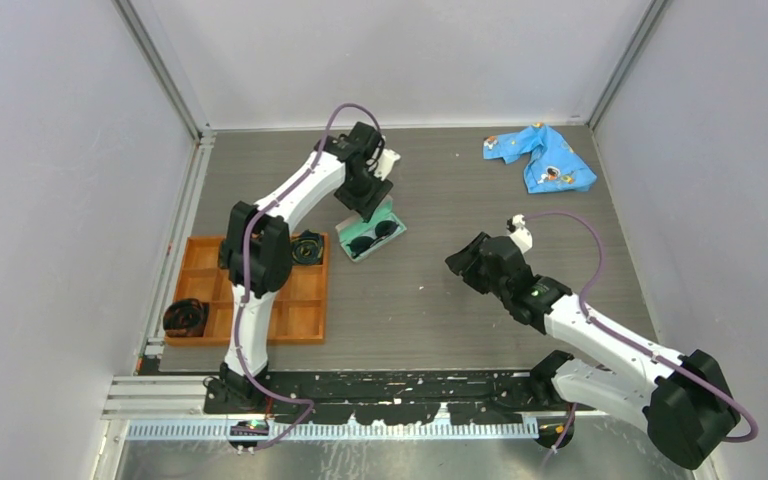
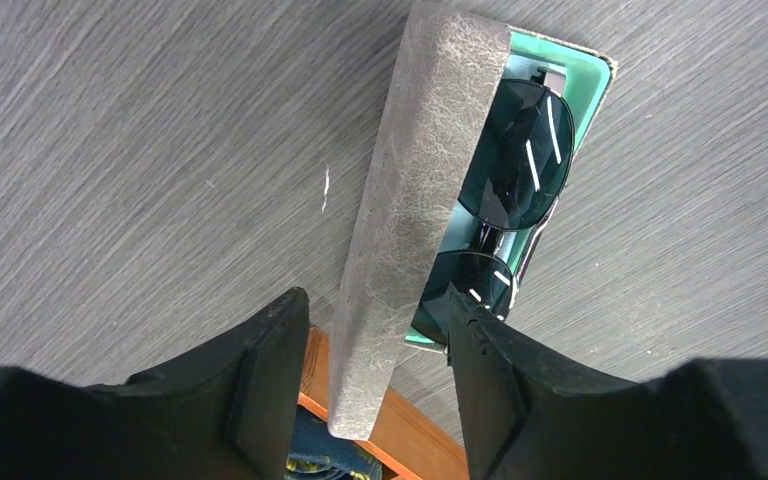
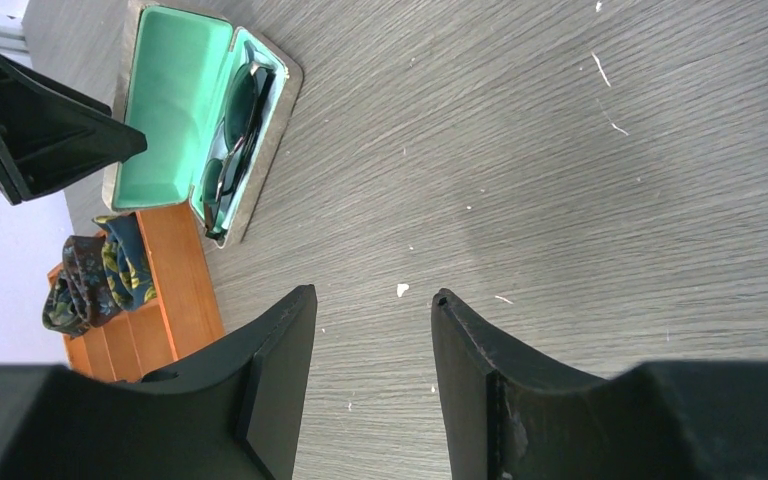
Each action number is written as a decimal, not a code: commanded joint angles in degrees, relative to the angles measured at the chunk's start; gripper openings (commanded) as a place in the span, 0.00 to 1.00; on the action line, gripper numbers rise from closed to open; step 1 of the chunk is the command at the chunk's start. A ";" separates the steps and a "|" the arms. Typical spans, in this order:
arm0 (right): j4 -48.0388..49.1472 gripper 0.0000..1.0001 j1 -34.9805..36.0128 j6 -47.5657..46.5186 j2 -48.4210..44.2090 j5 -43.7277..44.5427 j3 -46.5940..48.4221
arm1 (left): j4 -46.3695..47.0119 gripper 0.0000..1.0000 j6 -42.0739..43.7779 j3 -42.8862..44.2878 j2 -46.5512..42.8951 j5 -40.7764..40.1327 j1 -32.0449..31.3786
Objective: Organize the sunglasses
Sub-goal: Move the sunglasses case at the center of the board.
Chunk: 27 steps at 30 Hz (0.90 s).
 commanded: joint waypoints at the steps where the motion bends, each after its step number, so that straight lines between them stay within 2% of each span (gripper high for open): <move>1: 1.56 0.52 -0.21 0.10 -0.06 0.44 -0.14 | 0.11 0.54 0.86 -0.75 0.45 -0.61 -0.73; 15: 1.84 0.52 -0.26 0.40 -0.53 0.42 -1.33 | 1.75 0.38 -0.67 -3.13 0.26 -4.57 -2.36; 21: 2.25 0.52 -0.24 0.61 -0.86 0.31 -1.99 | 2.85 0.34 -1.79 -4.17 -0.05 -5.30 -2.74; 27: 3.38 0.52 -0.25 0.71 -0.16 -0.08 -2.07 | 2.42 0.16 -2.92 -3.82 0.02 -6.39 -4.09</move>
